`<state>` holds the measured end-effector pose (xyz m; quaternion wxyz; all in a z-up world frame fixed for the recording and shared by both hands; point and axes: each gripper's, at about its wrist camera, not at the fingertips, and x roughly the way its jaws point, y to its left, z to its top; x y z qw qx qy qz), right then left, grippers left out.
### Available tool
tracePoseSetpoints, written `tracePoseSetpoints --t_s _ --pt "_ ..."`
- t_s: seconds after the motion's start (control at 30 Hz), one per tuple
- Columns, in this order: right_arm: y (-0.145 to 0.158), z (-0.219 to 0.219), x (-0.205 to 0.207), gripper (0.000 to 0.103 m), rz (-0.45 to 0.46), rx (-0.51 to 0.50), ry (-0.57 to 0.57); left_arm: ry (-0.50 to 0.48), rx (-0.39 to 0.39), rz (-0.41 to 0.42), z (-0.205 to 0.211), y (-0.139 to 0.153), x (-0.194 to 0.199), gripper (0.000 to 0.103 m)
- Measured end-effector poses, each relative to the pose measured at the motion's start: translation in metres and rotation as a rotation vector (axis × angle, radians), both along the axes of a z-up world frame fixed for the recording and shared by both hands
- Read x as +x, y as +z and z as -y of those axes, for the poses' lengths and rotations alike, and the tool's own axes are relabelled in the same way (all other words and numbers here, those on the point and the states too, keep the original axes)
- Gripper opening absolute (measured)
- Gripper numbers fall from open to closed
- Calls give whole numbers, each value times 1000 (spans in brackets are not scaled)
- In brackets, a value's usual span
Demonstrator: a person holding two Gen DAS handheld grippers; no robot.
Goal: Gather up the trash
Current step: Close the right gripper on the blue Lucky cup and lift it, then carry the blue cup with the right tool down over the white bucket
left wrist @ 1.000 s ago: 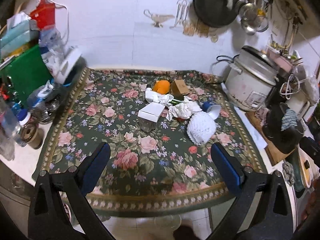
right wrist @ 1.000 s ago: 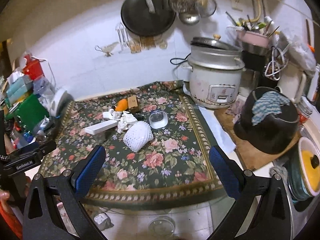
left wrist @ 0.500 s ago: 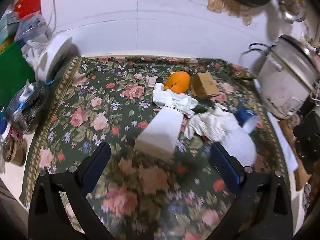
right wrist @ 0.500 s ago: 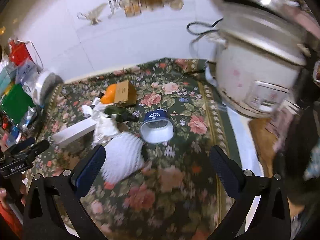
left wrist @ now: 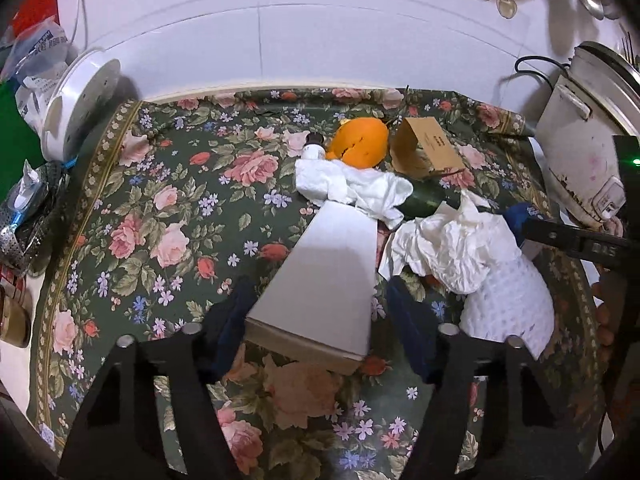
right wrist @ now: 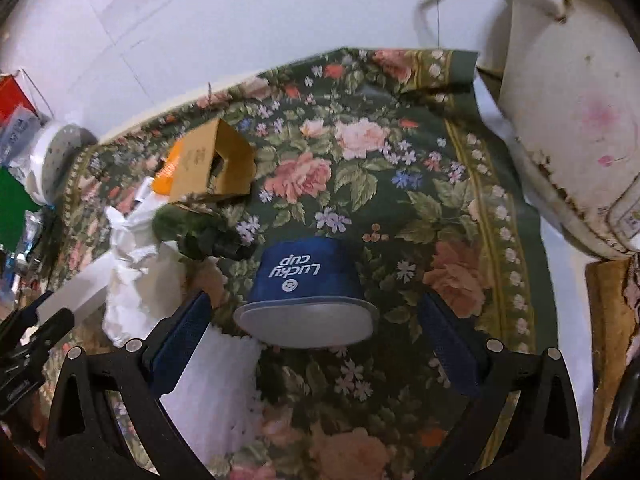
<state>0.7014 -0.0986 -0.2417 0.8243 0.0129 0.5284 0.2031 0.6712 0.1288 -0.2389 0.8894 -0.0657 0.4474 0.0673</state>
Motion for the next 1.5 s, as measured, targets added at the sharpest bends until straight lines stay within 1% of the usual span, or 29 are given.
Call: tracePoseSetpoints --t_s 0.07,0.13,0.23,0.33,0.43,0.6,0.7,0.8,0.87,0.97,1.07,1.17,1.3,1.5 --pt "-6 -1 2 86 -24 -3 7 -3 -13 4 0 0 -2 57" --pt "-10 0 4 77 -45 4 11 -11 -20 21 2 3 -5 55" --pt "-8 3 1 76 -27 7 -8 -37 -19 24 8 9 -7 53" --pt "-1 12 -4 76 -3 13 -35 -39 -26 44 11 22 -9 51" --pt "11 21 -11 76 18 27 -69 -38 -67 76 8 39 -13 51" --pt "35 34 -33 76 62 43 -120 -57 -79 128 7 69 -24 51" --pt "53 42 -56 76 103 51 -155 -80 -66 170 7 87 -37 50" --pt "70 44 -81 76 142 56 -186 -107 -70 220 5 105 -56 50" --pt "83 45 -104 76 173 65 -215 -126 -63 245 5 115 -69 50" --pt "97 45 -136 76 207 81 -245 -162 -65 267 4 127 -89 50" --pt "106 45 -165 76 218 114 -258 -194 -74 283 5 135 -113 50" --pt "113 46 -193 76 226 117 -271 -226 -84 282 6 141 -137 50" --pt "122 49 -227 76 224 119 -270 -245 -90 277 10 145 -167 50" --pt "130 54 -271 76 232 116 -227 -237 -112 255 23 141 -211 50"
